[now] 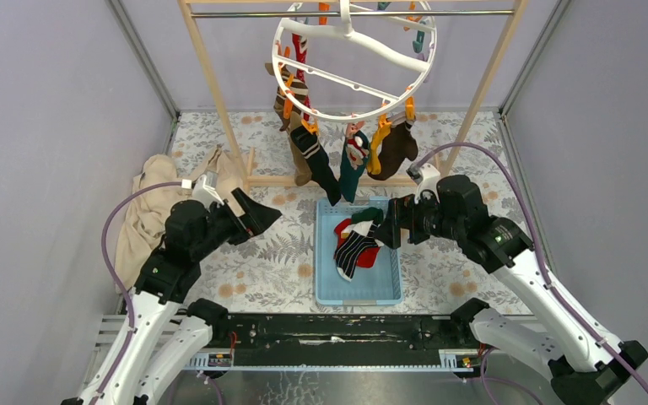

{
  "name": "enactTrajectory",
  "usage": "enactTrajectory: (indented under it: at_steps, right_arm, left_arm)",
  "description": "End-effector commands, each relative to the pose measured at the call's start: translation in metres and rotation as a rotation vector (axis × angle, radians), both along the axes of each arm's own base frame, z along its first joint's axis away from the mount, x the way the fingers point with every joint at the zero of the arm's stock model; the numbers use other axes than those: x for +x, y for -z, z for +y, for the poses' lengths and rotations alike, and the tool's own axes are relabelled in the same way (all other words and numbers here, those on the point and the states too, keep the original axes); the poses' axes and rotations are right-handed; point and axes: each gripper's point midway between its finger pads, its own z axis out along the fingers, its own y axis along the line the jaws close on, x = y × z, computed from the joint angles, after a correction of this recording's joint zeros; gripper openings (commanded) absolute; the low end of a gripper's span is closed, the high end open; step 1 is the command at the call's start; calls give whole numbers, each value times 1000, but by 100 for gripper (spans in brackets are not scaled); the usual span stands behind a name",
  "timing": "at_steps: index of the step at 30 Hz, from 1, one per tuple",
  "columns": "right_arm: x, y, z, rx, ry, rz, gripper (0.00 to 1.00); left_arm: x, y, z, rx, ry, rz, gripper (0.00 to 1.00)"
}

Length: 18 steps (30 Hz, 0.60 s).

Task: Remove the socks clipped to the hanger
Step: Remove the sock from the hanger.

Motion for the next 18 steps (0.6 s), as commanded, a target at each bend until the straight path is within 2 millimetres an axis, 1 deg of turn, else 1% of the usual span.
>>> enactTrajectory:
  at_steps: [1,4,7,11,13,14,18]
  right_arm:
    - [3,-5,2,10,27,-64,91]
    - [3,-7,10,-12,24,-92,90]
    - [-1,-11,22,-53,-1,-139,89]
    - [-9,-15,50,-86,-60,-217,89]
    - [-9,-19,64,-104,-60,-276,88]
    - [-7,-22,70,-112,-50,-307,88]
    - [14,-32,94,-91,31,-415,83]
  left_arm:
    - [13,-33,-11,-36,42,-99,99]
    - [17,-36,-15,-26,62,-106,99]
    - [22,-40,-17,-9,82,-120,99]
    - [27,-36,-19,31,102,-122,99]
    - [30,-34,-19,51,106,-118,99]
    - [31,-33,-18,60,104,-116,99]
    - [38,-29,-16,87,91,-120,99]
